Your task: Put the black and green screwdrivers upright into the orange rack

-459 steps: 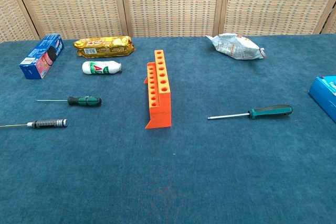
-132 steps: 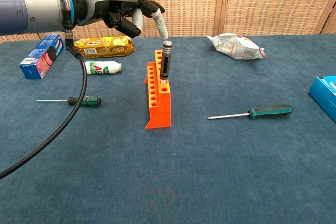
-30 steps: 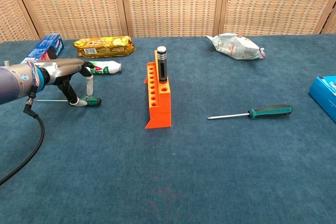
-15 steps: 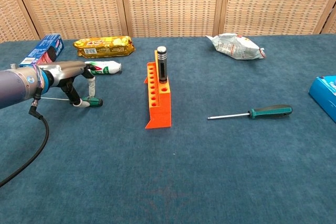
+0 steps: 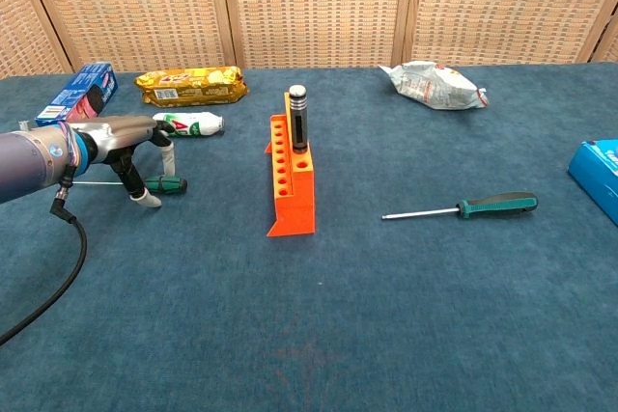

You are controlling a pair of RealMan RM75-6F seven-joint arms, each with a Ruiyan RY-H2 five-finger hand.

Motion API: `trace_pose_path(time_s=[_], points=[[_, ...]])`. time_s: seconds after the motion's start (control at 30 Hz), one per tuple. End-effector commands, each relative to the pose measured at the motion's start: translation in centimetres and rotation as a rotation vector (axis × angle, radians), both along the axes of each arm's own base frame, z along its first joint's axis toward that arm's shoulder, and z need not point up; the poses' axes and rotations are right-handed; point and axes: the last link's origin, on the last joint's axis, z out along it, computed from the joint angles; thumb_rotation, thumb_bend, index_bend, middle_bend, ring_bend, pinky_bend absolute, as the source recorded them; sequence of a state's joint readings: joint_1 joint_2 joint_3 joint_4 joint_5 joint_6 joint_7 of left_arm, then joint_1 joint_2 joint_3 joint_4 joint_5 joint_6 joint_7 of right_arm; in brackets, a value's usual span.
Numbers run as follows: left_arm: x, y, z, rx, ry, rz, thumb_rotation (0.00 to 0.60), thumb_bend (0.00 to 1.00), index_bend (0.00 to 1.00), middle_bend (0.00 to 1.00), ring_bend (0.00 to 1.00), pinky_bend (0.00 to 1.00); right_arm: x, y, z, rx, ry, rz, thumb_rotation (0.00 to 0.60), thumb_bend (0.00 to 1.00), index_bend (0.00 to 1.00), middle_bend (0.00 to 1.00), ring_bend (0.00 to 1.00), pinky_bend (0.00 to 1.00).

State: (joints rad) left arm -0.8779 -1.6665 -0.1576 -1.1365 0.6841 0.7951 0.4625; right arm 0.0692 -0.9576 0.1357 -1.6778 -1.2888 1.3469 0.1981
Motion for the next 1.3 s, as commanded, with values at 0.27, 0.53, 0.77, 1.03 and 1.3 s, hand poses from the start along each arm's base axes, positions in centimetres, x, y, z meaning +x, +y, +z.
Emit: trace_pose_path(time_s=[0.27,0.53,0.77,1.03,1.3], points=[[0.2,0.0,0.1,0.01,-0.002,-0.005,0.6,0.28,0.52,0.0,0.0,0.0,0.0,0.0,-0.1,0.006,-0.003,0.0,0.6,0.0,0.0,0.0,0.0,0.0],[0.4,-0.1,-0.6,0.001,0.0,0.002,0.6,0.32,0.56,0.0,0.0,0.0,0.1,0.0,-0.1,0.006,-0.004,0.001,0.6,0.0,0.0,0.0,0.0,0.0],[1.2,0.0,0.0,0.025,-0.043,-0.003,0.6,0.46,0.63,0.0,0.0,0.0,0.0,0.0,0.1,-0.001,-0.01,-0.002,0.6,0.0,0.0,0.0,0.0,0.0],[4.3,-0.2,3.9,0.082,-0.212,-0.058,0.6,0.48,0.64,0.0,0.0,0.0,0.0,0.0,0.1,0.001,-0.013,0.003,0.6,0.0,0.0,0.0,0.0,0.0],[10.8,-1.5,10.0,0.144,-0.844,-0.153,0.6,0.49,0.65,0.0,0.0,0.0,0.2,0.2,0.2,-0.004,-0.013,0.009,0.6,0.0,0.0,0.0,0.0,0.0]])
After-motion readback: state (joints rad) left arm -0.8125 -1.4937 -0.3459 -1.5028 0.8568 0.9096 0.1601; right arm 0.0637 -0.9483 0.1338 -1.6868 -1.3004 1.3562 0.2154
